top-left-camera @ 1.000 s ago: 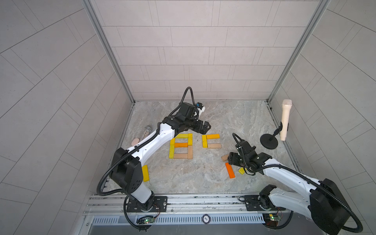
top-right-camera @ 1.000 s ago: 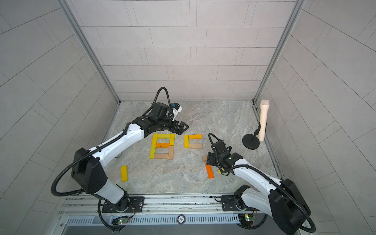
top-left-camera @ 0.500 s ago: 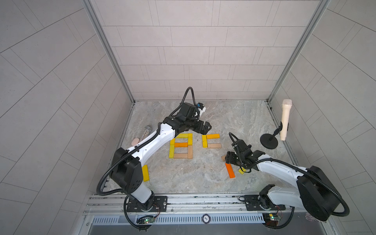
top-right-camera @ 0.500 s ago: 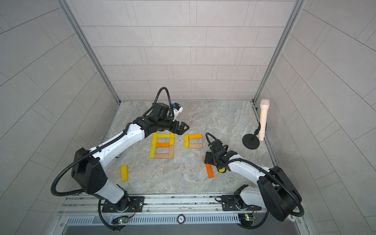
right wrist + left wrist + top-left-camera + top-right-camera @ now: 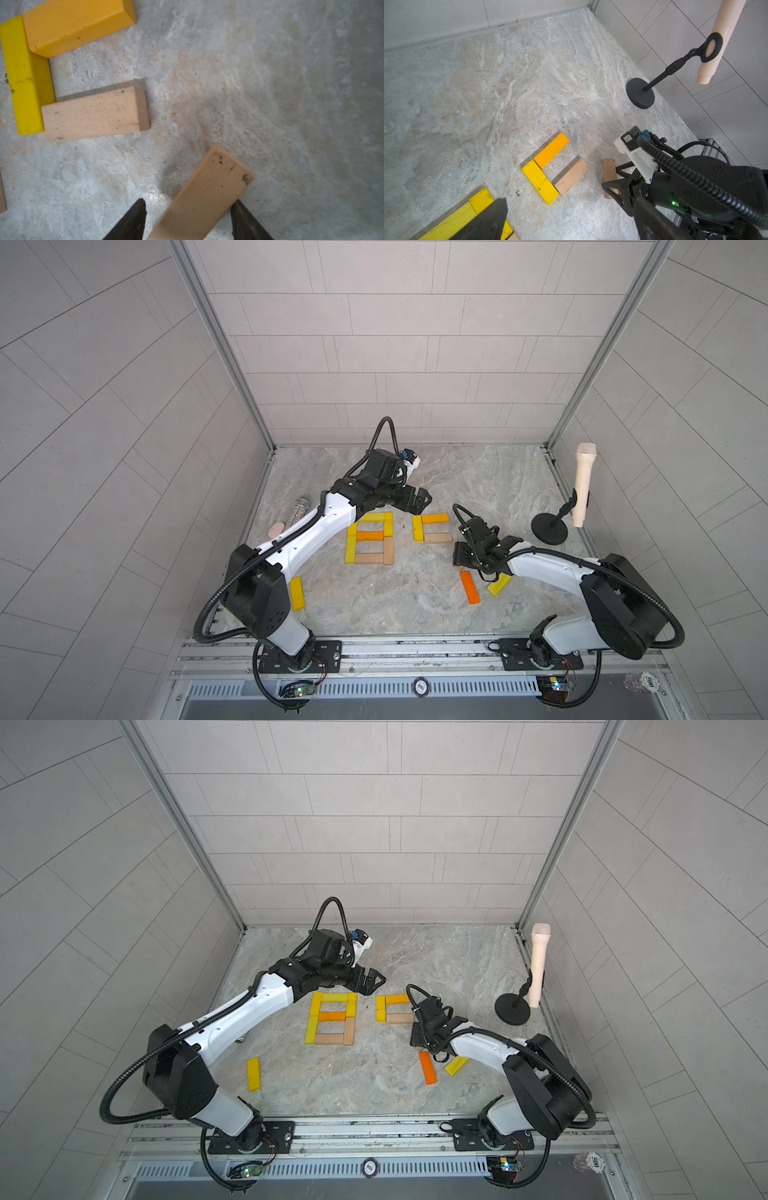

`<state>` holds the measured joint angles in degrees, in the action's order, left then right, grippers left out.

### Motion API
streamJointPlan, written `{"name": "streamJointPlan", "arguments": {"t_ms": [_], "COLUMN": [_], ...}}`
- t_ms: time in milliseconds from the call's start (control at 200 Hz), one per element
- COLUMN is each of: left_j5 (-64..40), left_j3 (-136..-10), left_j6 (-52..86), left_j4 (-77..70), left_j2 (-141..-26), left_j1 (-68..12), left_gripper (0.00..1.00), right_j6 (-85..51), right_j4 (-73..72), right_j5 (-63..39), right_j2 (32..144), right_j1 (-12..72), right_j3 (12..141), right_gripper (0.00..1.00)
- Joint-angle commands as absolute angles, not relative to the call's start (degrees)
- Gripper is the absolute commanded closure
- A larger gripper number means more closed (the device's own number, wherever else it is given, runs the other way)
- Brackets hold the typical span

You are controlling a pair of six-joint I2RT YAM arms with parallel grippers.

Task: Assemble the number 8 with building blocks
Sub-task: Pick up the building block from the center of the board.

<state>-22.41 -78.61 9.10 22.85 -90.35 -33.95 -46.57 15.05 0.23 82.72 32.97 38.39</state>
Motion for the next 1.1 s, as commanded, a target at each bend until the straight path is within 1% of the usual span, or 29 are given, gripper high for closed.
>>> {"name": "streamJointPlan", "arguments": {"t_ms": [0, 145, 500, 665, 816, 1096], "left_j5": [-22.19, -22.06, -22.22, -22.07, -21.82, -21.74], "left_j3": [-79.01, -78.94, -79.01, -79.02, -78.93, -79.21], "left_j6": [7.87, 7.84, 7.96, 7.96, 8.0, 9.75], "left_j4": [22.94, 22.94, 23.02, 23.03, 22.94, 22.76], "left_j2": [-88.61, -88.42, -88.3, -88.08, -87.62, -87.6], "left_j1": [-34.36, -34.36, -34.37, -34.37, -34.34, -33.16], "left_gripper": [0.0, 0.0, 0.0, 0.0, 0.0, 0.0], "right_j6": [-46.92, -47.64, -47.22, -45.56, -44.11, -44.69], "right_j4": [19.27, 21.18, 19.78, 20.05, 20.62, 24.64], "right_j5": [6.99, 9.98, 9.53, 10.69, 11.44, 14.63], "right_j2": [84.98, 86.48, 84.91, 84.4, 81.67, 75.42], "right_j1": [35.36, 36.86, 37.46, 37.51, 37.75, 43.7], "right_j3": [40.9, 42.03, 40.49, 42.07, 42.63, 42.73], "right_gripper": [0.37, 0.46, 0.69, 0.73, 0.76, 0.77]}}
